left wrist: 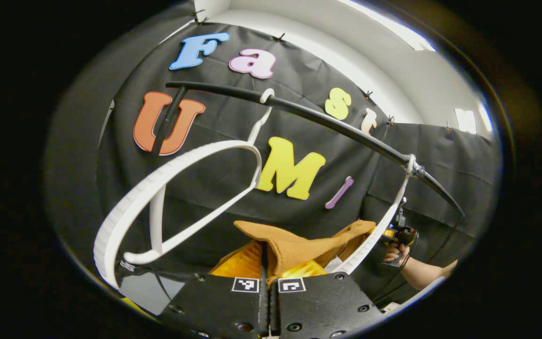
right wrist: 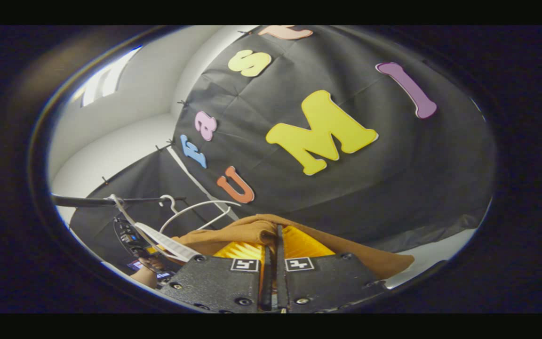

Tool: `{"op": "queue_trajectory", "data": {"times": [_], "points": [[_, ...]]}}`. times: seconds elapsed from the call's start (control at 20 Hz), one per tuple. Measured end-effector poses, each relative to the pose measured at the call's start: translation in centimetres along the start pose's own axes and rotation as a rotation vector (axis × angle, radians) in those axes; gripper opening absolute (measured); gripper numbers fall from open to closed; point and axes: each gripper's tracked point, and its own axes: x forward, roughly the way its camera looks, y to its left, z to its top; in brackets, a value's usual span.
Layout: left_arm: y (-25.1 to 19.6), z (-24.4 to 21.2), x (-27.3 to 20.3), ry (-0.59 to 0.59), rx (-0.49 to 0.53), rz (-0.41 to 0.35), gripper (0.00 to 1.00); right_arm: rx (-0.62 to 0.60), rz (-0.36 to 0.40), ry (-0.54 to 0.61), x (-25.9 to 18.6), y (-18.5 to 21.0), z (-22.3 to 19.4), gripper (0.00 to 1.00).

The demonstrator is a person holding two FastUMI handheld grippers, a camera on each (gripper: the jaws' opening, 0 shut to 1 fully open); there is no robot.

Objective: Grasp the clothes on the hanger with both hands and then place them into the laundry hamper below.

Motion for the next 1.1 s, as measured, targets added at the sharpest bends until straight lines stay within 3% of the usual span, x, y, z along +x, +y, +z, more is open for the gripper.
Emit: {"op": "queue_trajectory", "data": {"times": [0.15,0.2,0.35,0.45,0.6,0.85,1.1], "points": [[0.0,-1.5,-0.1,0.008,-0.069,-0.040,0.01,0.095,0.010,-0.004,-0.1,-0.9,-1.0,0.07],[0.2,-2.0,-0.3,0.009,-0.081,-0.043,0.05,0.110,0.004,-0.005,-0.2,-1.3,-1.7,0.07],[1.5,-4.2,-0.9,0.031,-0.108,-0.021,0.01,0.136,-0.037,0.025,-0.1,-2.5,-4.8,0.07],[2.5,-6.5,-1.5,0.062,-0.116,0.011,0.06,0.152,-0.059,0.044,-0.7,-3.0,-6.8,0.07],[3.0,-8.4,-2.9,0.091,-0.099,0.055,0.01,0.135,-0.085,0.069,-1.7,-2.8,-9.6,0.06],[2.1,-10.3,-5.4,0.117,-0.048,0.110,0.01,0.085,-0.090,0.080,-3.5,-0.4,-11.7,0.05],[-1.9,-10.9,-6.9,0.117,0.028,0.100,0.01,-0.033,-0.068,0.120,-4.8,4.7,-15.3,0.05]]}}
